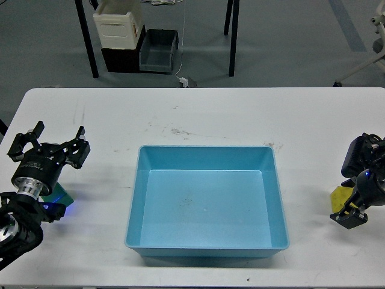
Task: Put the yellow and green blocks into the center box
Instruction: 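Lower the right gripper onto the yellow cube and close on it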
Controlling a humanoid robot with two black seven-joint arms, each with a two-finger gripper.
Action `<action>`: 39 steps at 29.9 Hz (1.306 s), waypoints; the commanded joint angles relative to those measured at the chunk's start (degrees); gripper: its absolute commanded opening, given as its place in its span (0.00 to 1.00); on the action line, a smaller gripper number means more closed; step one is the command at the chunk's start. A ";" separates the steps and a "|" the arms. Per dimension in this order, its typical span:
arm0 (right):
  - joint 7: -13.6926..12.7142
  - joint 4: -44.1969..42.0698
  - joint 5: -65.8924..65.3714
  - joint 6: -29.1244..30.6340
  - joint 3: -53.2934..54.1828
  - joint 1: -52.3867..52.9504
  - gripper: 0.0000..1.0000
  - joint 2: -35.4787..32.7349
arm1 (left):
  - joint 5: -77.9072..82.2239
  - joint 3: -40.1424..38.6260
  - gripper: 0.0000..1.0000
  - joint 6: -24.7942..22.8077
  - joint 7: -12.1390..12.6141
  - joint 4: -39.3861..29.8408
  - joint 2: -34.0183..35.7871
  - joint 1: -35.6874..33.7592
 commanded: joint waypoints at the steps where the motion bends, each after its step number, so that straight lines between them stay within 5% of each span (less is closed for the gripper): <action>1: 0.00 0.30 0.00 0.00 0.08 -0.07 0.97 0.00 | 0.00 -0.01 1.00 0.00 0.00 0.25 -0.02 0.00; 13: 0.00 0.65 0.00 0.00 0.08 0.19 0.90 -0.61 | 0.00 -0.18 1.00 0.00 0.00 0.78 -0.11 -0.08; 24: 0.00 2.93 0.00 0.00 -0.09 0.01 0.68 -2.99 | 0.00 -0.18 1.00 0.00 0.00 0.78 -0.11 0.00; 35: 0.00 2.67 0.00 0.00 -0.36 0.10 0.13 -2.99 | 0.00 -0.18 1.00 0.00 0.00 0.78 -0.11 0.00; 39: 0.00 2.93 0.00 -1.54 -0.18 2.11 0.05 -2.90 | 0.00 -0.62 1.00 0.00 0.00 0.78 -0.11 -0.26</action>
